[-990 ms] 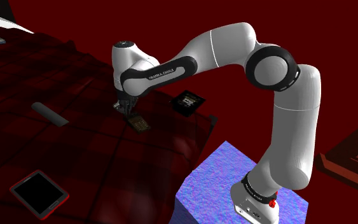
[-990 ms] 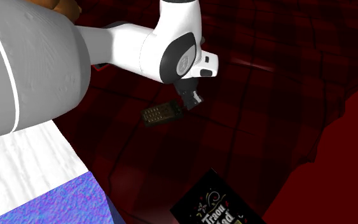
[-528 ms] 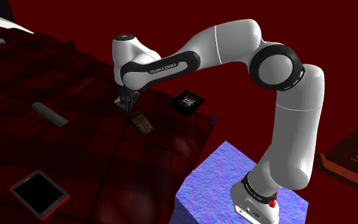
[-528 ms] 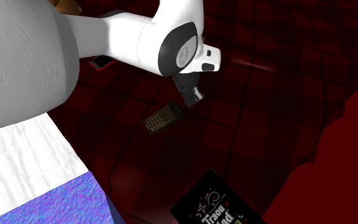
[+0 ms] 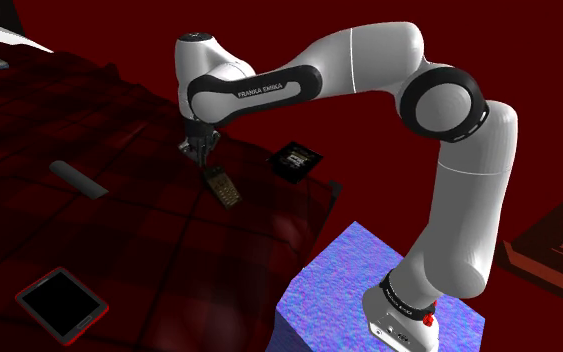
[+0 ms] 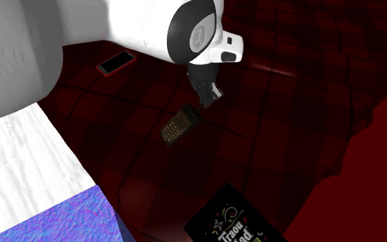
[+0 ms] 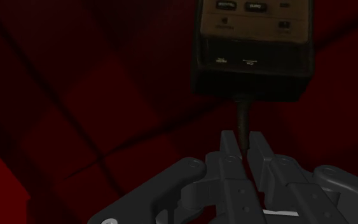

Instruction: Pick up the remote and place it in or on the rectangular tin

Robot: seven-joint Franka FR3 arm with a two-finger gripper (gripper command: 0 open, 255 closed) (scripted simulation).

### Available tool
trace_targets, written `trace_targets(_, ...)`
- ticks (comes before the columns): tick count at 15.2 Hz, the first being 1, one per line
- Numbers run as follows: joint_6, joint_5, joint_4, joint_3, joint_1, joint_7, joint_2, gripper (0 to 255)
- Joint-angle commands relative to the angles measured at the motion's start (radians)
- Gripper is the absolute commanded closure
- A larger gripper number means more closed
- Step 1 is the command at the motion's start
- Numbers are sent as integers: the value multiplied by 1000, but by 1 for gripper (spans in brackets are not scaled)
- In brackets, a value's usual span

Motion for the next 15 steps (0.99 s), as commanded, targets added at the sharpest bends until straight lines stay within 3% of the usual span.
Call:
trace_targets(1, -23, 6, 9, 3, -1, -4, -15, 255)
trace_targets(9, -115, 19, 77, 8, 0, -21, -41, 255)
trace_targets(15, -40, 60, -103, -21, -102, -143, -166, 255)
